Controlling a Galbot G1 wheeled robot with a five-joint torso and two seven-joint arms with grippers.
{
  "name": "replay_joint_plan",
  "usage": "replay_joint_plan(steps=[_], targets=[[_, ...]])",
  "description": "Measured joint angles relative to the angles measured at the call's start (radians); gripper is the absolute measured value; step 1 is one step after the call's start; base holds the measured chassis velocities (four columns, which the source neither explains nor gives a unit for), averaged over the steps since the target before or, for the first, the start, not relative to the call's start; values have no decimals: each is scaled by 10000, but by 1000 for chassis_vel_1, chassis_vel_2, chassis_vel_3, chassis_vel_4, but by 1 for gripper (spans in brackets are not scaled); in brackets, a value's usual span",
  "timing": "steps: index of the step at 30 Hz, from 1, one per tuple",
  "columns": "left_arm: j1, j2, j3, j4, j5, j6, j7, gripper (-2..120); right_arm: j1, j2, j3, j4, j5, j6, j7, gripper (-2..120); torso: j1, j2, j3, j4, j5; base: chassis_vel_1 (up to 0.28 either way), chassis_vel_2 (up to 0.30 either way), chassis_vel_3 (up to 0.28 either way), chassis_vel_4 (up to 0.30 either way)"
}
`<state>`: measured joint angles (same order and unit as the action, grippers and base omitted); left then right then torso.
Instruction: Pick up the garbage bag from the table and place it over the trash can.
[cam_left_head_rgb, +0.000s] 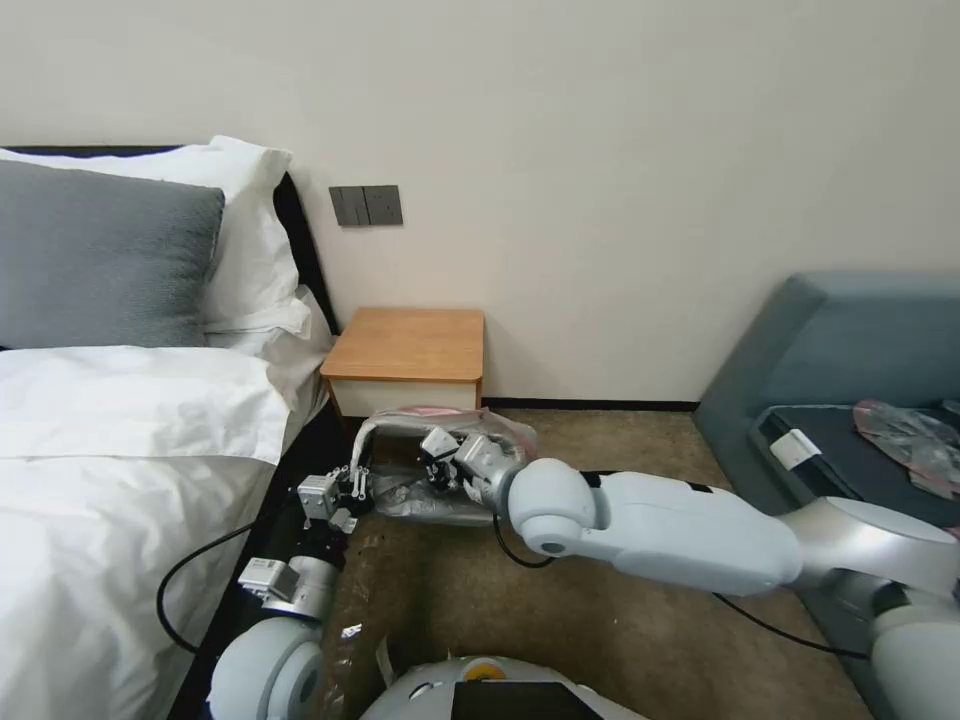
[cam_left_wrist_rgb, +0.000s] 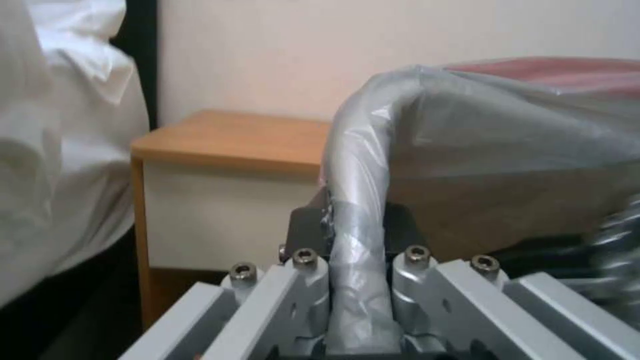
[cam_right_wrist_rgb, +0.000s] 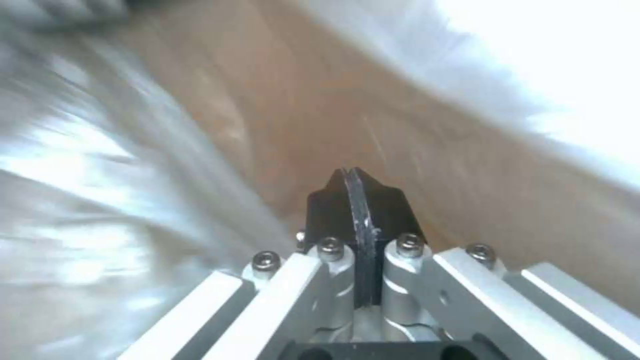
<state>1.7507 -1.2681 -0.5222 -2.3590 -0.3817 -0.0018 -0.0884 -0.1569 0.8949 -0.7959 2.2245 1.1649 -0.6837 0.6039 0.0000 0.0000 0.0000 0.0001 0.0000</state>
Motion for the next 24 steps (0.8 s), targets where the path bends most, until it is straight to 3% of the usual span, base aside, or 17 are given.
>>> replay_joint_plan(steps=[3, 8, 11, 12, 14, 16, 17, 19, 20, 21, 22, 24], targets=[[-16, -6, 23, 80, -193, 93, -134, 5, -160, -234, 340, 484, 670, 72, 168, 0, 0, 0, 0, 0, 2, 0, 0, 0, 0], [-18, -24, 116, 187, -644, 458, -579, 5, -1411, -1381, 1989, 1890, 1198, 599, -138, 0, 0, 0, 0, 2, 1, 0, 0, 0, 0], [-8, -30, 130, 226, -667, 511, -690, 5, -2423, -1977, 2785, 2325, 616, 938, -545, 0, -1, 0, 0, 0, 2, 0, 0, 0, 0], [0, -28, 129, 250, -672, 557, -795, 5, -3658, -2641, 3441, 2660, -419, 1582, -948, 0, -1, 0, 0, -5, 4, 0, 0, 0, 0], [94, -82, 43, 243, -636, 596, -895, 5, -5172, -3229, 4130, 2804, -1964, 2217, -1262, 0, -1, 0, -2, -16, -1, 0, 0, 0, 0], [252, -236, -40, 185, -516, 560, -979, 5, -5625, -3248, 4273, 2825, -2442, 2422, -1257, 0, -1, 1, -2, -13, 2, 0, 0, 0, 0], [319, -360, -72, 123, -441, 534, -1084, 5, -6151, -3123, 4597, 2825, -2856, 2569, -1233, 0, -1, 0, -1, 11, 1, 0, 0, 0, 0], [266, -438, -99, 39, -393, 648, -1230, 5, -7639, -2674, 5754, 2826, -3905, 2684, -1217, 0, -1, 0, -2, 13, 4, 0, 0, 0, 0], [229, -434, -99, 30, -358, 780, -1281, 5, -8697, -2343, 6600, 2823, -4653, 2751, -1249, 0, -1, 0, -1, 8, 1, 0, 0, 0, 0], [229, -434, -99, 30, -358, 780, -1281, 5, -8697, -2343, 6600, 2823, -4653, 2751, -1249, 0, -1, 0, -1, 8, 1, 0, 0, 0, 0], [231, -402, -91, 30, -349, 875, -1331, 5, -9684, -2002, 7366, 2818, -5347, 2910, -1356, 0, -1, 1, -1, -1, -2, 0, 0, 0, 0], [275, -302, -78, 29, -361, 1036, -1498, 5, -11759, -1091, 8742, 2758, -7046, 3512, -1844, 10, -1, 0, -2, -10, 6, 0, 0, 0, 0]])
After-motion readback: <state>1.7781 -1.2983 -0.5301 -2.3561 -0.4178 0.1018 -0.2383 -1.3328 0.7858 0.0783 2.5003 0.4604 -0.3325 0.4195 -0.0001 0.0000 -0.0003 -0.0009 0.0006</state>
